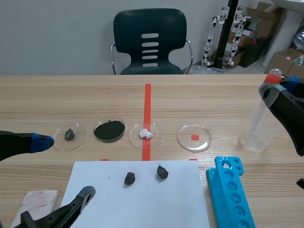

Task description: Draw acid from the petri dish

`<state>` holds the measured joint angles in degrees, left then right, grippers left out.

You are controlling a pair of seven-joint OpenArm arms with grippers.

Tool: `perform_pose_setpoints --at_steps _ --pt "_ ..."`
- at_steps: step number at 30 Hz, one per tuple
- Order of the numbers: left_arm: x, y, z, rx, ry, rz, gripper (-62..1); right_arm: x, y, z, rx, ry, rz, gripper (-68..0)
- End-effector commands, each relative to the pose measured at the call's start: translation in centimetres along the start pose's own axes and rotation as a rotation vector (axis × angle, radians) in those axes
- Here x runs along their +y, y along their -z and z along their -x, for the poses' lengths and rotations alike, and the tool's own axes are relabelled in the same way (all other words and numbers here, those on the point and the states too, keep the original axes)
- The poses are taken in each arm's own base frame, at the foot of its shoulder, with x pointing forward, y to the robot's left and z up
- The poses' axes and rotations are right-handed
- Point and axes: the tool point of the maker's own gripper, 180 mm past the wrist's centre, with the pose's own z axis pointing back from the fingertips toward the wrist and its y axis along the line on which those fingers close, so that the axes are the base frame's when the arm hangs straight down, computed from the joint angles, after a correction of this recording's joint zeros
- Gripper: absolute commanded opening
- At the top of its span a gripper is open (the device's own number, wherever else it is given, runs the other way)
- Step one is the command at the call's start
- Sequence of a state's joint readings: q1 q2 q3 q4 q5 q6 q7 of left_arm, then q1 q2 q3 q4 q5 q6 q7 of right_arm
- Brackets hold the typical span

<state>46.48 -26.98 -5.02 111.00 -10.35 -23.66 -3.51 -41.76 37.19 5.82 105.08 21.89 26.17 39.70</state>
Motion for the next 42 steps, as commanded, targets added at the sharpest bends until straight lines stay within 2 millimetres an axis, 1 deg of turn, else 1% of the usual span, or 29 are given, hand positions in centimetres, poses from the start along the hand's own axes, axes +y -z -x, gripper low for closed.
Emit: perform_pose_setpoints --at_steps 1,10,16,28,33,37,42 --pt "0.1 0.0 -0.7 -0.030 -0.008 -0.007 1.4 -0.3 0.4 -1.2 -0.039 -0.020 -0.004 -64.2" --pt "0.1 0.0 -0.7 -0.030 -0.008 -0.007 1.4 -0.3 0.4 -1.1 -0.035 -0.020 -0.004 -64.2" --pt "0.1 0.0 -0.7 -0.030 -0.008 -0.007 1.4 -1.3 0.4 -1.2 -0.037 -0.057 0.049 -64.2" --pt "0.1 0.0 -0.7 -0.030 -0.008 -0.007 1.4 -1.5 0.4 -1.2 -0.038 -0.064 0.061 -64.2" --pt "0.1 0.0 -0.7 -0.030 -0.008 -0.007 1.4 -3.0 0.6 -1.0 -0.019 -0.099 0.128 -64.3" --pt "0.1 0.0 -0.7 -0.030 -0.008 -0.007 1.4 -3.9 1.4 -1.2 -0.011 -0.127 0.141 -64.3" --pt "0.1 0.0 -0.7 -0.031 -0.008 -0.007 1.4 -5.5 2.9 -1.4 0.011 -0.164 0.166 -64.3"
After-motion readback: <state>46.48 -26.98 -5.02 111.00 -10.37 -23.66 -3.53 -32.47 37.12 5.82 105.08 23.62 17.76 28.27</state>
